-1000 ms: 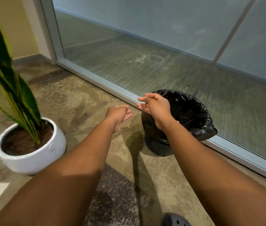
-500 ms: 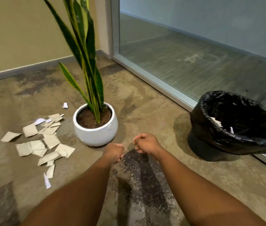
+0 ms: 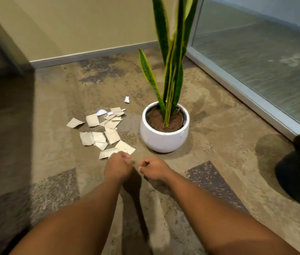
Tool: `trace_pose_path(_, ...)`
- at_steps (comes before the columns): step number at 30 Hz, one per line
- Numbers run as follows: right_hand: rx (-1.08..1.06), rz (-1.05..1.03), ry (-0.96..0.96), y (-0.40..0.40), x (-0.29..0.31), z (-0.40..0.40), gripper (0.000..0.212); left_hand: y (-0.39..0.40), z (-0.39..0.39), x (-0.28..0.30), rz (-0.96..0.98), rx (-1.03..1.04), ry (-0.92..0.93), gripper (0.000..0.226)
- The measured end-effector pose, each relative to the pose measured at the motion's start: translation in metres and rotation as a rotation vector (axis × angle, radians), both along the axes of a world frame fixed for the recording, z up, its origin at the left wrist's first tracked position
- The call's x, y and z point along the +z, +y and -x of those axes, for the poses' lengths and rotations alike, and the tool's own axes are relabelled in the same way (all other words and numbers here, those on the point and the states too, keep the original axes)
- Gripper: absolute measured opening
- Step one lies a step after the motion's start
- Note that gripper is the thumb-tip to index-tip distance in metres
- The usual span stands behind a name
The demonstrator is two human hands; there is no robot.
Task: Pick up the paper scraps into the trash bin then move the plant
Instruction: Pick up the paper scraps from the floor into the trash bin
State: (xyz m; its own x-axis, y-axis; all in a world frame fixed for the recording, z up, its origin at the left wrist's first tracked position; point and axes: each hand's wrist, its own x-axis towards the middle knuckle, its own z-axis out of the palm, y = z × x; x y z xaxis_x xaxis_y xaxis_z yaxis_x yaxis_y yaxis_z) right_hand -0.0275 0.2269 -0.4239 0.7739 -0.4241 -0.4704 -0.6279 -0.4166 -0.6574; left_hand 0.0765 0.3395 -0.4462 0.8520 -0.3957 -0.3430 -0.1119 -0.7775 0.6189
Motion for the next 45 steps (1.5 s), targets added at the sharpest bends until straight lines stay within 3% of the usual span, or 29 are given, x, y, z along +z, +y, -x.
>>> trace_pose_path(4, -0.051, 0.065, -0.143, 0.024, -0.011, -0.035, 0.015, 0.021, -0.025, -0.005, -0.105, 0.007, -0.248, 0.052)
trace_pose_path(7, 0.039, 0.184, -0.144, 0.025, -0.025, -0.059, 0.035, 0.024, -0.036, -0.012, -0.174, -0.020, -0.255, 0.090)
trace_pose_path(9, 0.062, 0.231, -0.137, 0.024, -0.033, -0.071, 0.044, 0.025, -0.042, -0.019, -0.200, -0.082, -0.231, 0.098)
trace_pose_path(16, 0.176, 0.361, -0.068, 0.015, -0.047, -0.096, 0.060, 0.025, -0.046, -0.031, -0.313, -0.256, -0.216, 0.074)
trace_pose_path(20, 0.304, 0.448, -0.008, 0.010, -0.046, -0.101, 0.045, 0.020, -0.051, -0.024, -0.333, -0.207, -0.257, 0.052)
trace_pose_path(24, 0.147, 0.346, -0.057, 0.012, -0.056, -0.104, 0.019, 0.020, -0.057, -0.031, -0.275, -0.113, -0.107, 0.035)
trace_pose_path(27, 0.006, 0.161, -0.052, 0.014, -0.058, -0.104, 0.021, 0.024, -0.059, -0.034, -0.208, -0.050, 0.004, 0.026)
trace_pose_path(33, -0.123, 0.015, -0.038, 0.014, -0.058, -0.100, 0.027, 0.030, -0.059, -0.034, -0.243, -0.036, 0.066, 0.024)
trace_pose_path(39, -0.101, -0.127, 0.004, 0.009, -0.052, -0.094, 0.075, 0.031, -0.051, -0.030, -0.285, -0.068, 0.093, 0.030)
trace_pose_path(45, 0.131, -0.101, 0.181, 0.002, -0.038, -0.086, 0.047, 0.037, -0.043, -0.028, -0.243, -0.037, 0.071, 0.024)
